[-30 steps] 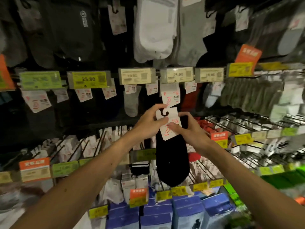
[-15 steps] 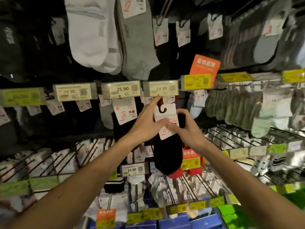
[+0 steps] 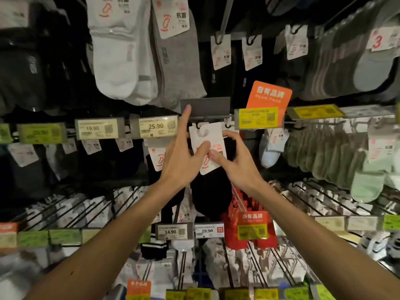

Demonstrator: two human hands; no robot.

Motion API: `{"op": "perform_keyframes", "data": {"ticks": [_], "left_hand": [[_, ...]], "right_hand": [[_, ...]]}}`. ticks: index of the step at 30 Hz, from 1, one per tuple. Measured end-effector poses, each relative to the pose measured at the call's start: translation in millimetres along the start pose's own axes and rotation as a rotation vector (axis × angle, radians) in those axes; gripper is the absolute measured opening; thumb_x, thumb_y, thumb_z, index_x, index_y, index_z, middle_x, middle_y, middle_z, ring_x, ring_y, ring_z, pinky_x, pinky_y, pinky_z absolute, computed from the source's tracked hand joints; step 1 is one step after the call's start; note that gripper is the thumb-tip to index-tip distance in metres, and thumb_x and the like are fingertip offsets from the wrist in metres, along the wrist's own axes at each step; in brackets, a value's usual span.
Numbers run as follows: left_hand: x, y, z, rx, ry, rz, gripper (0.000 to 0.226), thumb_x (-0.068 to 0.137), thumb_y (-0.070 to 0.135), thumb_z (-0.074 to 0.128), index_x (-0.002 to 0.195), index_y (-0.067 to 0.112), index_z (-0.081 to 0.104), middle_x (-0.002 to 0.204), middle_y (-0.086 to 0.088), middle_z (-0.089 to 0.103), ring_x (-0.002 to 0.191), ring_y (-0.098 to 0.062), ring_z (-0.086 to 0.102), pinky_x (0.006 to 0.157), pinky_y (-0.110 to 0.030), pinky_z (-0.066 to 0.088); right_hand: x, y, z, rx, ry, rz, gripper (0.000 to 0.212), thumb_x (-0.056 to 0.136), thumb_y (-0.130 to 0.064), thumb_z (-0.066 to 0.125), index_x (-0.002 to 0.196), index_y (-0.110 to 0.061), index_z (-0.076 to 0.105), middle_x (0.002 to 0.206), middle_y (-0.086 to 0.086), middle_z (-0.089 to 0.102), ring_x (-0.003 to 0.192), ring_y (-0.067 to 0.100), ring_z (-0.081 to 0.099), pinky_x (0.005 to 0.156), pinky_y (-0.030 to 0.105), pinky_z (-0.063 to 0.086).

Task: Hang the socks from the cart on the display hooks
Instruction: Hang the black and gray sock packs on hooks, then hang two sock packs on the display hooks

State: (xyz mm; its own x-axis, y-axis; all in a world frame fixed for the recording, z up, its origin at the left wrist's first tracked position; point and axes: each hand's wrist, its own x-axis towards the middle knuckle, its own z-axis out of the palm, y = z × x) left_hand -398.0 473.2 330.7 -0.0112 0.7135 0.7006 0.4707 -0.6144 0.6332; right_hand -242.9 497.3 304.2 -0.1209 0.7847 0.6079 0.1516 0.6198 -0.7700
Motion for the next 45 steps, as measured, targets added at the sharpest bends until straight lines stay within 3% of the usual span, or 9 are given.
{"op": "perform_keyframes", "data": {"ticks": [9, 13, 17, 23, 28, 32, 35, 39, 45], "left_hand": [[2, -16, 8, 0.104, 0.038, 0.030, 0.089, 0.098, 0.019, 0.055, 0.146, 0.064, -0.004, 0.097, -0.003, 0.068, 0.053, -0.014, 0.058, 0.050, -0.032, 0.051], [8, -29, 9, 0.204, 0.052, 0.115, 0.095, 0.098, 0.023, 0.060, 0.145, 0.063, -0.012, 0.109, -0.011, 0.067, 0.059, -0.015, 0.061, 0.058, -0.039, 0.056], [14, -37, 13, 0.337, 0.084, 0.148, 0.102, 0.094, 0.025, 0.067, 0.148, 0.047, -0.017, 0.109, -0.017, 0.068, 0.058, -0.011, 0.057, 0.060, -0.034, 0.055], [18, -46, 10, 0.361, 0.062, 0.170, 0.110, 0.091, 0.031, 0.071, 0.145, 0.053, -0.022, 0.104, -0.015, 0.069, 0.062, -0.013, 0.061, 0.068, -0.033, 0.055], [1, -43, -2, 0.321, -0.003, 0.147, 0.106, 0.092, 0.036, 0.070, 0.145, 0.059, -0.020, 0.116, -0.019, 0.066, 0.084, -0.025, 0.069, 0.077, -0.042, 0.059], [-27, -41, -13, 0.421, -0.167, 0.099, 0.072, 0.095, 0.032, 0.066, 0.155, 0.031, 0.026, 0.126, -0.010, 0.058, 0.110, -0.023, 0.058, 0.090, -0.041, 0.054], [-37, -32, -25, 0.463, -0.235, 0.135, 0.015, 0.094, 0.029, 0.067, 0.101, 0.016, 0.066, 0.090, 0.001, 0.058, 0.079, -0.013, 0.056, 0.075, -0.036, 0.051], [-55, -6, -29, 0.363, -0.547, 0.144, 0.036, 0.093, 0.032, 0.066, 0.064, 0.022, 0.049, 0.050, 0.006, 0.042, 0.049, -0.011, 0.043, 0.055, -0.032, 0.038], [-133, 1, 27, 0.478, -0.960, 0.331, 0.038, 0.096, 0.044, 0.058, 0.068, 0.019, 0.048, 0.058, 0.006, 0.046, 0.061, -0.013, 0.046, 0.057, -0.034, 0.032]], "right_hand": [[15, 11, 4, -0.047, -0.056, 0.002, 0.061, 0.095, -0.031, 0.066, 0.148, -0.028, 0.036, 0.131, -0.033, 0.041, 0.112, -0.031, 0.037, 0.088, -0.008, 0.026], [26, 21, 6, -0.066, -0.048, -0.013, 0.063, 0.094, -0.031, 0.067, 0.149, -0.026, 0.037, 0.151, -0.012, 0.042, 0.138, 0.000, 0.036, 0.097, -0.001, 0.027], [32, 33, 9, -0.110, -0.055, -0.032, 0.066, 0.094, -0.030, 0.069, 0.150, -0.024, 0.035, 0.156, -0.006, 0.039, 0.142, 0.005, 0.034, 0.102, 0.000, 0.027], [33, 42, 9, -0.141, -0.075, -0.022, 0.072, 0.092, -0.034, 0.070, 0.152, -0.024, 0.031, 0.157, -0.003, 0.038, 0.144, 0.013, 0.034, 0.116, 0.031, 0.031], [17, 47, 3, -0.167, -0.043, 0.047, 0.076, 0.087, -0.050, 0.069, 0.150, -0.039, 0.027, 0.122, -0.002, 0.065, 0.111, 0.017, 0.064, 0.095, 0.047, 0.054], [-19, 45, -8, -0.255, 0.002, 0.121, 0.074, 0.091, -0.039, 0.070, 0.151, -0.038, 0.028, 0.100, -0.005, 0.066, 0.089, 0.012, 0.068, 0.082, 0.034, 0.056], [-63, 45, -15, -0.296, 0.053, 0.153, 0.038, 0.088, -0.036, 0.073, 0.120, -0.030, 0.055, 0.089, -0.008, 0.064, 0.074, 0.006, 0.062, 0.073, 0.038, 0.052], [-147, 40, -19, -0.369, 0.124, 0.290, 0.026, 0.088, -0.029, 0.075, 0.094, -0.013, 0.055, 0.074, -0.005, 0.062, 0.060, 0.009, 0.058, 0.062, 0.034, 0.047], [-322, 44, -14, -0.450, 0.243, 0.604, 0.029, 0.084, -0.046, 0.066, 0.077, -0.027, 0.045, 0.061, -0.002, 0.054, 0.057, 0.011, 0.052, 0.058, 0.039, 0.041]]}}
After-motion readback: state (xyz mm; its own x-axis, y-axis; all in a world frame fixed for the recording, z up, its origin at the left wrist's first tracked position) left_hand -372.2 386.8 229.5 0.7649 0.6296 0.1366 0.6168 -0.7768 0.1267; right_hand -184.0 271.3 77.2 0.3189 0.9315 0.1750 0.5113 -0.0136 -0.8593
